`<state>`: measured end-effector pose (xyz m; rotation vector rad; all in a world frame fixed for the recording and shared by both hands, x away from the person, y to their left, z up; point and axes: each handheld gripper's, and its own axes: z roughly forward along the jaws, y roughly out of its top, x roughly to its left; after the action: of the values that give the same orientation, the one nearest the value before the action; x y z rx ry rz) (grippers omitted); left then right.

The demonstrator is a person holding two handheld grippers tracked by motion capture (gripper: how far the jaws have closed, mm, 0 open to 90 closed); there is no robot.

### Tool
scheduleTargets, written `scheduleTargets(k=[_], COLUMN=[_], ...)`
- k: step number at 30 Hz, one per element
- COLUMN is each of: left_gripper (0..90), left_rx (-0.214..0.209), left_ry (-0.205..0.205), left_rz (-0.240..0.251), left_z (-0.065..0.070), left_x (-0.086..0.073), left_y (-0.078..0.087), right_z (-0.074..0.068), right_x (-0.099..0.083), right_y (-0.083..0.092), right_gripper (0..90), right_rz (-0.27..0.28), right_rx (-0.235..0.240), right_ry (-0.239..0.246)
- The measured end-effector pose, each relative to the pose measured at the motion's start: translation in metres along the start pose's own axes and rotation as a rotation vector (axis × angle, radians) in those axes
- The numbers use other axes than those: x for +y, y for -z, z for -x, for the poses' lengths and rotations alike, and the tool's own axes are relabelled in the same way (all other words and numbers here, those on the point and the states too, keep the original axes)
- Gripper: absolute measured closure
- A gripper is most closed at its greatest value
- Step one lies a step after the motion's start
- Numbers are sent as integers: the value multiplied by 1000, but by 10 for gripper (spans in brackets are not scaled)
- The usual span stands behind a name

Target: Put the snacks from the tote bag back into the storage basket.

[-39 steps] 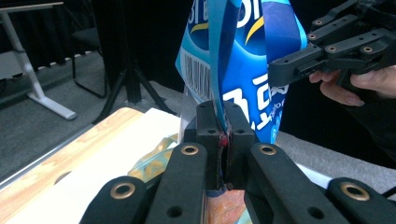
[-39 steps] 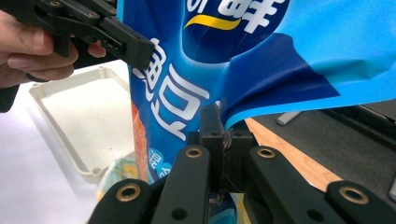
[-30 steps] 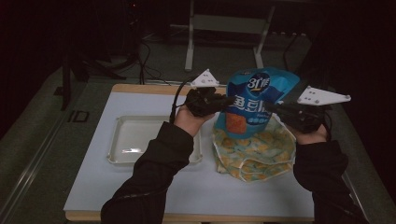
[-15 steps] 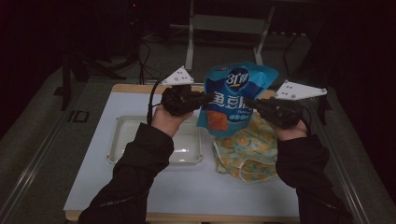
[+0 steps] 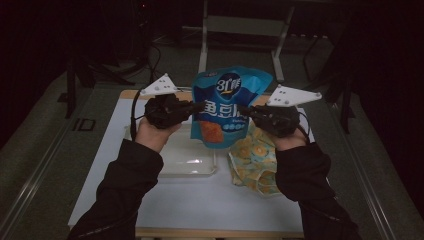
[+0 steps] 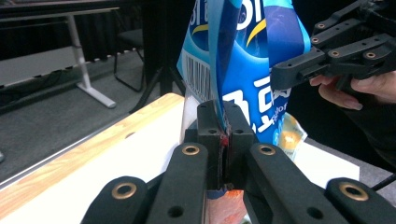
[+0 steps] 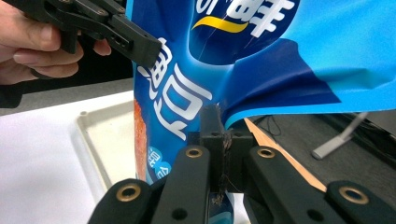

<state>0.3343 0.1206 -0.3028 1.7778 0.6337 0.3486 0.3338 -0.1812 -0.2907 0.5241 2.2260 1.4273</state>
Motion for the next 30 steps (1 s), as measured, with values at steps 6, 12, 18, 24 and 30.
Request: scheduleTargets(k=[6,12,18,24,30], left_gripper=[893,894,894,893,893], left_rx=[22,39,50,57,55], left_ry=[15,33,64,107,141], left_rz=[-1,-2,0,-12,-5], left_z=[-5,-10,-17,-29,-38], left_x=[-10,-23,-43,-71,-91], left_y=[19,34,43,46,42], right_z=[-14,-29,-43,-54,-58], right_x=[6,3,-3,-16,-30], right_y=[-15,-31,-51,-69,-85], right_gripper=[896,896,896,896,896], right_rz=[-1,15,-7,-25,-45], right_rx=[19,27,37,33,34], right_ry=[10,-1,-7,-11,-12])
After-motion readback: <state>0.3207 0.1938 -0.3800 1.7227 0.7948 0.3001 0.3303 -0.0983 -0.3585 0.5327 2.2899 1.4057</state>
